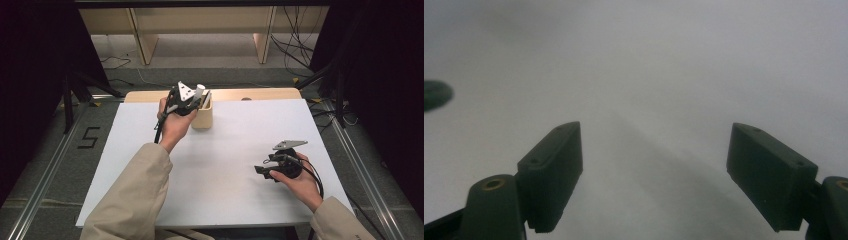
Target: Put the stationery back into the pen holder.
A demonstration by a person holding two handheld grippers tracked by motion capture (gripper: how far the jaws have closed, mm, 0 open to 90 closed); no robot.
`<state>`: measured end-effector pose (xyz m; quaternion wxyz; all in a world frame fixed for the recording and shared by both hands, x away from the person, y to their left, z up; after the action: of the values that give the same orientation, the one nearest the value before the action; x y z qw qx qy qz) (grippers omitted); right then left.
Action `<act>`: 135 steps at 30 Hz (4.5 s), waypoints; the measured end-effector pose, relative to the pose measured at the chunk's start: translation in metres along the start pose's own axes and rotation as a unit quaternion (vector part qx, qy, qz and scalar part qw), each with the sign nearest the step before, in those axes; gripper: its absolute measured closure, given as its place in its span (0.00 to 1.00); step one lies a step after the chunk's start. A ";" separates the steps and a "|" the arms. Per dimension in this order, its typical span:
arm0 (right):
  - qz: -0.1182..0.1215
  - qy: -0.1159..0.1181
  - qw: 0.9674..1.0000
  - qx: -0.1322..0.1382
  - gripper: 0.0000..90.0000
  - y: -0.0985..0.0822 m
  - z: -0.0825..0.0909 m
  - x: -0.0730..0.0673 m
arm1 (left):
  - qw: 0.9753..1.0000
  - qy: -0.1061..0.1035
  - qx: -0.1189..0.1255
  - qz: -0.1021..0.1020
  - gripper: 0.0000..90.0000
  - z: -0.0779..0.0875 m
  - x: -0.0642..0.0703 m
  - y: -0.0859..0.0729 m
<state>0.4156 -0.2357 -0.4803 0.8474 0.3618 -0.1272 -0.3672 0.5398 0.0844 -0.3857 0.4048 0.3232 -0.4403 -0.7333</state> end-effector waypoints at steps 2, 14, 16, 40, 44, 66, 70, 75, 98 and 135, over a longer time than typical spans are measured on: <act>-0.001 0.000 1.000 0.000 0.25 0.000 0.000 0.000 | 1.000 0.001 0.003 0.000 0.78 -0.002 0.001 0.002; 0.000 0.000 1.000 0.000 0.25 0.000 0.000 0.000 | 1.000 0.007 0.014 -0.005 0.78 -0.016 -0.002 0.000; 0.000 0.001 1.000 -0.001 0.25 0.000 0.000 0.000 | 1.000 0.009 0.014 -0.006 0.78 -0.019 -0.003 -0.001; -0.002 0.004 1.000 -0.001 0.25 0.000 -0.001 -0.001 | 1.000 0.015 0.003 -0.020 0.78 -0.035 -0.007 -0.011; -0.002 0.004 1.000 -0.002 0.25 0.000 -0.001 -0.001 | 1.000 0.015 0.001 -0.022 0.78 -0.036 -0.006 -0.012; 0.000 0.004 1.000 -0.001 0.25 0.000 -0.001 -0.001 | 1.000 0.018 -0.011 -0.014 0.78 -0.043 -0.009 -0.021; 0.000 0.004 1.000 -0.001 0.25 0.000 -0.001 -0.001 | 1.000 0.019 -0.012 -0.013 0.78 -0.043 -0.010 -0.022; 0.000 0.004 1.000 -0.001 0.25 0.000 -0.001 -0.001 | 1.000 0.018 -0.012 -0.011 0.77 -0.043 -0.010 -0.022; 0.000 0.003 1.000 0.000 0.25 0.000 0.000 -0.001 | 1.000 -0.002 0.002 0.009 0.51 -0.009 -0.007 -0.009; -0.003 0.008 1.000 0.006 0.25 0.000 0.001 -0.001 | 0.993 -0.108 -0.052 -0.002 0.30 0.067 0.034 -0.065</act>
<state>0.4141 -0.2352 -0.4790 0.8451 0.3699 -0.1217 -0.3662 0.4490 0.0988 -0.4216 0.3697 0.2212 -0.4423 -0.7866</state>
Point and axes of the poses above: each handheld gripper's, and its own axes: z roughly backward along the jaws, y roughly out of its top, x roughly to its right, the point moved 2 cm from there along -z, roughly forward along the jaws, and after that the axes turned 6 degrees about z, right-handed, at the moved point
